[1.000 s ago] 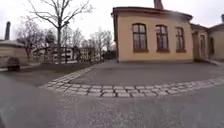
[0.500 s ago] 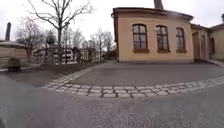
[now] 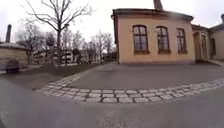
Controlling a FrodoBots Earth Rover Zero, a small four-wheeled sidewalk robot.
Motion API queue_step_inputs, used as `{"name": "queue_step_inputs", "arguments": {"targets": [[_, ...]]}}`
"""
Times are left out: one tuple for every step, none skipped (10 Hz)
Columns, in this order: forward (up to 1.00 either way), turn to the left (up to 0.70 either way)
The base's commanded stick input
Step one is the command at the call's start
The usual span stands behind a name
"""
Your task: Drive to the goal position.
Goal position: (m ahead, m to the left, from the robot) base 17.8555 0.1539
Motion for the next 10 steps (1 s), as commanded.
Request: {"name": "queue_step_inputs", "arguments": {"targets": [[1.0, 0.0], [1.0, 0.0], [1.0, 0.0], [1.0, 0.0], [1.0, 0.0], [1.0, 0.0], [1.0, 0.0], [1.0, 0.0], [1.0, 0.0], [1.0, 0.0]]}}
